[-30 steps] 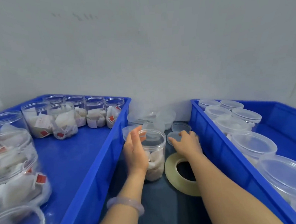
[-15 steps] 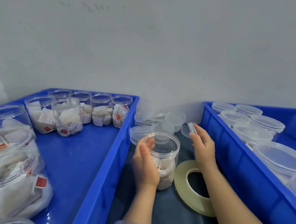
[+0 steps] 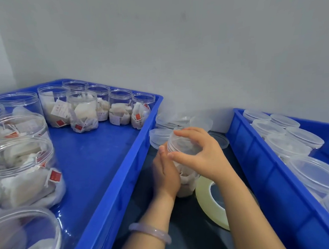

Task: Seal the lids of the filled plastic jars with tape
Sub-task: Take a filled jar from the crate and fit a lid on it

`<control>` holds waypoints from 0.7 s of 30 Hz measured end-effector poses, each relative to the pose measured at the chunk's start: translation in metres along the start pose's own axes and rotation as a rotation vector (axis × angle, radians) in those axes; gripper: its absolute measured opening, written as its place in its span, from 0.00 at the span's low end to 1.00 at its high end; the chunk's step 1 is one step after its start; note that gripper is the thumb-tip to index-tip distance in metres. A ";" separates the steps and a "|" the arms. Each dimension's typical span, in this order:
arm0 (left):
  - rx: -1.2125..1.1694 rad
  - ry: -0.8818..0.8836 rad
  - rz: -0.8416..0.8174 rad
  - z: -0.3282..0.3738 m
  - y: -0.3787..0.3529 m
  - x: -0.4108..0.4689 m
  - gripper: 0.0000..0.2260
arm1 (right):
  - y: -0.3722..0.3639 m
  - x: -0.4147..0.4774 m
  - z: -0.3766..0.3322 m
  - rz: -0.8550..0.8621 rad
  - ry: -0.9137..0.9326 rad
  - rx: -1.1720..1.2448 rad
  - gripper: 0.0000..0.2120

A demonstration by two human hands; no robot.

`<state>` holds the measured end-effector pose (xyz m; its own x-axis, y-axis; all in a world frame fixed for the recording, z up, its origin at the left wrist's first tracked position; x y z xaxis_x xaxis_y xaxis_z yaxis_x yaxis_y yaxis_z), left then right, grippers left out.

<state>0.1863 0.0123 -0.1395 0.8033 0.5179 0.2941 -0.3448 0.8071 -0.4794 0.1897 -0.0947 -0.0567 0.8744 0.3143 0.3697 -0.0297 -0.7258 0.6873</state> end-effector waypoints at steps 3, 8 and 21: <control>0.011 -0.030 0.003 0.004 0.001 0.001 0.20 | -0.002 0.002 0.001 0.015 -0.020 0.020 0.19; 0.046 -0.024 0.008 0.003 0.003 0.002 0.20 | -0.005 0.007 0.002 -0.103 -0.004 -0.012 0.20; 0.163 -0.059 0.008 0.007 0.005 0.003 0.22 | -0.007 0.017 -0.008 -0.319 0.020 -0.170 0.21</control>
<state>0.1835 0.0194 -0.1355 0.7719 0.5365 0.3412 -0.4293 0.8356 -0.3428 0.2007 -0.0798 -0.0507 0.8429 0.5219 0.1308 0.1618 -0.4777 0.8635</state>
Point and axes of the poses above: each hand's wrist, its own x-axis towards the middle knuckle, its own y-axis out of the back of the hand, z = x × y, the point moved 9 cm from there along x, towards the middle knuckle, and after that the axes turned 9 degrees about -x, right-handed, at the moved point
